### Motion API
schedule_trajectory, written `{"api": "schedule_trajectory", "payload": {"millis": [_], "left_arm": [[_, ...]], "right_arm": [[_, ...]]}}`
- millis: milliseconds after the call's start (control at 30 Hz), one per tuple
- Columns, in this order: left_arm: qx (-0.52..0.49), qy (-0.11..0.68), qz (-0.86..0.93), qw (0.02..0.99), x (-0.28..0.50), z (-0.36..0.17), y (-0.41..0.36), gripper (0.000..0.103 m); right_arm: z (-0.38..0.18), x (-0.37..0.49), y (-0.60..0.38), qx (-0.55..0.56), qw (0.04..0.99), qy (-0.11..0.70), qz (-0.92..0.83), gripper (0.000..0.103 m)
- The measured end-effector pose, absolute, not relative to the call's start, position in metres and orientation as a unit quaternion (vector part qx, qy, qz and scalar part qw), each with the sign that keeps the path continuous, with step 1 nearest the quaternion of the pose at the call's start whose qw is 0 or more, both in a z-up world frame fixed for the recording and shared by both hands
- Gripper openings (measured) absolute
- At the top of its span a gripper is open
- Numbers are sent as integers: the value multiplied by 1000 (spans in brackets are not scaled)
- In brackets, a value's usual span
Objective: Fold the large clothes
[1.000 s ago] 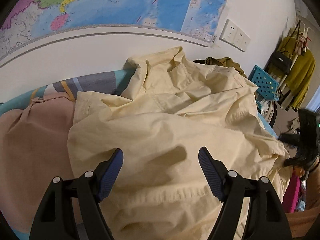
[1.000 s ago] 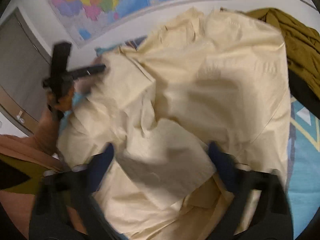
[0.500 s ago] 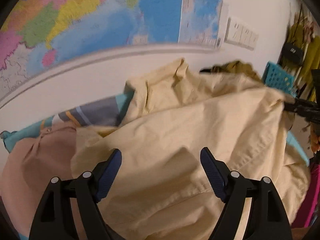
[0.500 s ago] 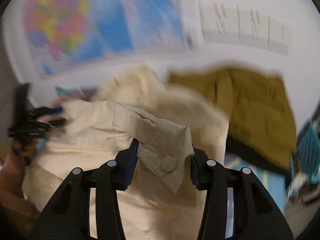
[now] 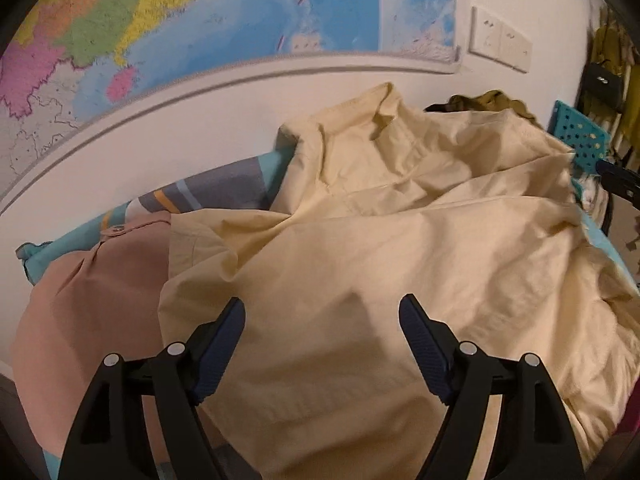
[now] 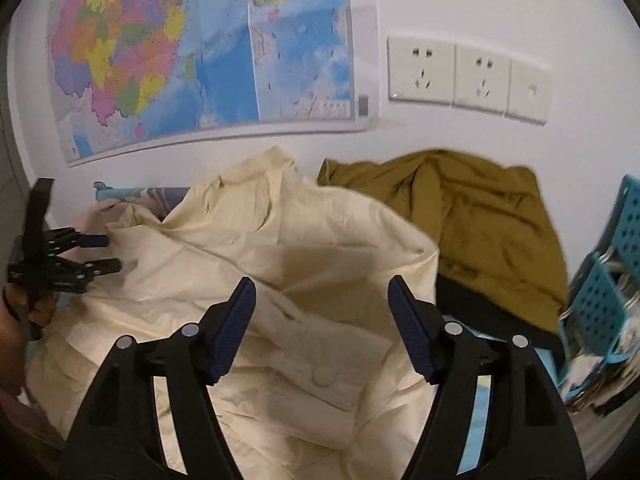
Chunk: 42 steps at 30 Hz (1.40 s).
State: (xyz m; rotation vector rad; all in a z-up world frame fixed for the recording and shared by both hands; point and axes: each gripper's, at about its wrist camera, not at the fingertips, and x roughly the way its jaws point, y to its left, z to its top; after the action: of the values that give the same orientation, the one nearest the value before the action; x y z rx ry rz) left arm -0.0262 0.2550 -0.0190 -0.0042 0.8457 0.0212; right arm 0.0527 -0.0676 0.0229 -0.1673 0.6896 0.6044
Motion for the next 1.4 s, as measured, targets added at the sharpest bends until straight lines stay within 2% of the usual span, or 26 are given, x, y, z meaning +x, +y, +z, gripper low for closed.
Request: {"api": "schedule_trajectory", "payload": {"millis": [100, 167, 233, 300, 367, 433, 500, 533, 600, 633, 833, 933, 1000, 1067, 1400], "left_arm": [[13, 408, -4, 913, -37, -14, 246, 77], [18, 413, -8, 911, -37, -15, 241, 77], [24, 425, -11, 905, -34, -23, 238, 77], [36, 440, 1, 897, -29, -36, 237, 77], [46, 450, 19, 892, -23, -49, 239, 77], [49, 454, 27, 889, -18, -56, 240, 77], [54, 455, 34, 888, -18, -54, 239, 77], [52, 450, 38, 891, -20, -50, 240, 77], [36, 438, 39, 897, -31, -39, 244, 77], [33, 433, 39, 900, -36, -35, 245, 77], [17, 403, 6, 915, -83, -16, 237, 77], [8, 414, -1, 910, -92, -24, 232, 77], [0, 427, 11, 904, -90, -35, 232, 77], [-9, 443, 24, 896, -87, -44, 234, 77], [-83, 405, 43, 909, -134, -23, 259, 79]], "right_arm": [[18, 48, -63, -62, 878, 331, 341, 60], [2, 45, -50, -76, 851, 360, 375, 41], [-17, 49, -37, -113, 844, 381, 361, 40], [-39, 68, -36, -104, 836, 412, 347, 35], [-55, 86, -38, -99, 830, 433, 338, 16], [-66, 95, -37, -103, 826, 446, 329, 12], [-67, 97, -38, -96, 824, 451, 330, 14], [-64, 96, -39, -94, 824, 449, 333, 20], [-50, 87, -47, -74, 829, 436, 342, 41], [-44, 81, -51, -74, 836, 425, 339, 56], [-17, 40, -63, -78, 823, 391, 404, 56], [-38, 44, -57, -110, 815, 422, 382, 56], [-58, 56, -59, -95, 805, 460, 363, 63], [-66, 63, -62, -73, 800, 476, 358, 64], [-18, 25, -109, -2, 812, 428, 396, 73]]}}
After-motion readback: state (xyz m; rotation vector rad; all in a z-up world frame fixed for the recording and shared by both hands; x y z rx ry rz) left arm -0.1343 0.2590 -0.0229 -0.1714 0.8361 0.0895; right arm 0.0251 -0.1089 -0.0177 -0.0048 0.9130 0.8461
